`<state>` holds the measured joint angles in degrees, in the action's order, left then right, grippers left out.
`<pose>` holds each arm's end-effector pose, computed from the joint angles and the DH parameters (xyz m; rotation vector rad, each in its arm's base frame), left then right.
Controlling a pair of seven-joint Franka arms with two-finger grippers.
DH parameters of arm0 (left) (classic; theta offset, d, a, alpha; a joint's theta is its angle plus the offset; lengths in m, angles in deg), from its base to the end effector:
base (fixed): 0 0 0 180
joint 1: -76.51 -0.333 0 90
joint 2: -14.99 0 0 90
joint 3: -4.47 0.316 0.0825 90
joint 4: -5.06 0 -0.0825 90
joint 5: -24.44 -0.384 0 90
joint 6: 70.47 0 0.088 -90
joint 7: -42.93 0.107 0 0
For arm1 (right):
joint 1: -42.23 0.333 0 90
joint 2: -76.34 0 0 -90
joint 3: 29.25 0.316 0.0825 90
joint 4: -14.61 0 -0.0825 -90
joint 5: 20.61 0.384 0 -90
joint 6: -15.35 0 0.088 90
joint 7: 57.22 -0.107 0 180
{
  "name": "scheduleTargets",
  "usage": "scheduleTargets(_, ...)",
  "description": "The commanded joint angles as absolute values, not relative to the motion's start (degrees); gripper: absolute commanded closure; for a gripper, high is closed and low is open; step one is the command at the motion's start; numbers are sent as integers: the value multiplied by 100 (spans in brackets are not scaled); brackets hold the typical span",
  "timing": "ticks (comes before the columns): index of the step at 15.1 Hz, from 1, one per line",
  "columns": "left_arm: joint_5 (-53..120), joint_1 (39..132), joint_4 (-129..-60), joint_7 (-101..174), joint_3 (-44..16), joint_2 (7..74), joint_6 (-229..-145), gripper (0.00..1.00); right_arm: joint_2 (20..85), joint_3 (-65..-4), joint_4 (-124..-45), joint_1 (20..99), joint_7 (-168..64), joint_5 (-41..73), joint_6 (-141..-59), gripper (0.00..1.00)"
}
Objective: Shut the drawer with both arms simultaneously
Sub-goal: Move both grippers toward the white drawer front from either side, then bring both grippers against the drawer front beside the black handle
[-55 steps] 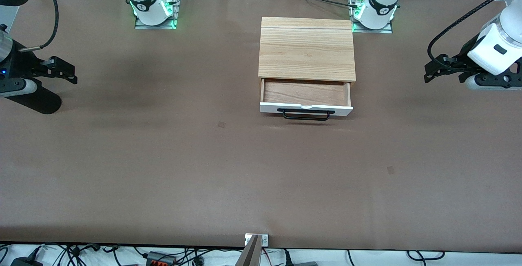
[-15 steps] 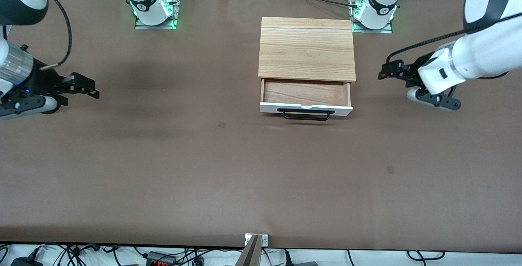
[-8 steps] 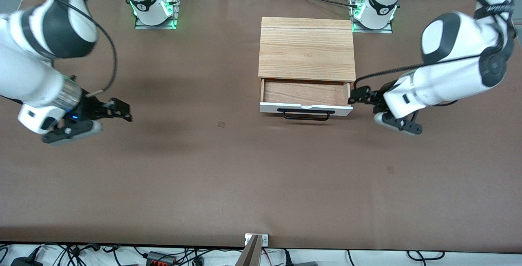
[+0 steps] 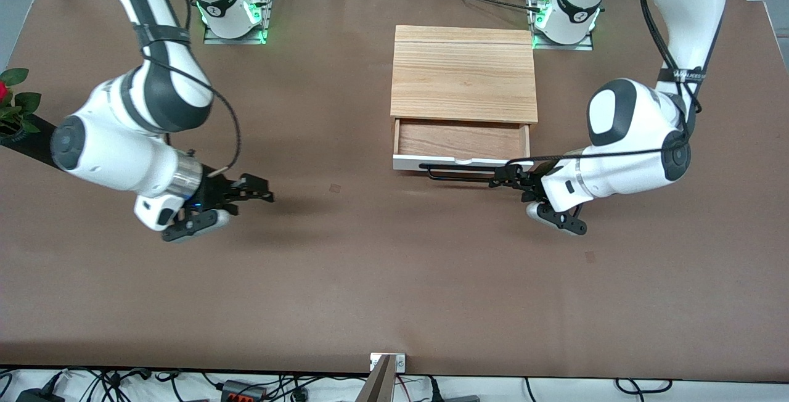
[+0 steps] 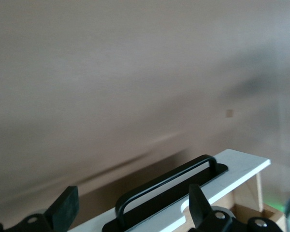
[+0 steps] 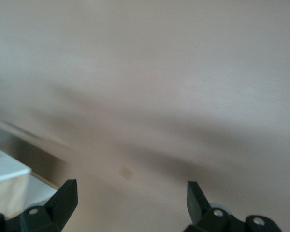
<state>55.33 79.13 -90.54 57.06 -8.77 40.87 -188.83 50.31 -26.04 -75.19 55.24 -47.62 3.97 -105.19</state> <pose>0.6407 -0.1922 0.3554 2.5574 -0.2933 -0.0773 0.6612 0.2073 0.3930 -2.7153 -0.3251 -0.0787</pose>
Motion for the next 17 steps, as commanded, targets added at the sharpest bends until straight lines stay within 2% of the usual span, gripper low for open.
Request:
scheduleTargets(1,6195,7713,-9213,6112,-941,4171,-18903,0,4752,-2618,-7407,6005,-4764,952,-10978,0)
scheduleTargets(6,6636,7468,-9583,6445,-941,4188,-18929,0,4242,-2618,-7407,6717,-4764,1533,-11543,0)
scheduleTargets(9,7031,7432,-9610,6534,-941,4267,-18929,0,4022,-2618,-7337,6903,-4764,1683,-11569,0)
scheduleTargets(17,7322,7406,-9654,6534,-941,4320,-18868,0,3653,-2618,-7187,7298,-4773,1972,-12377,0)
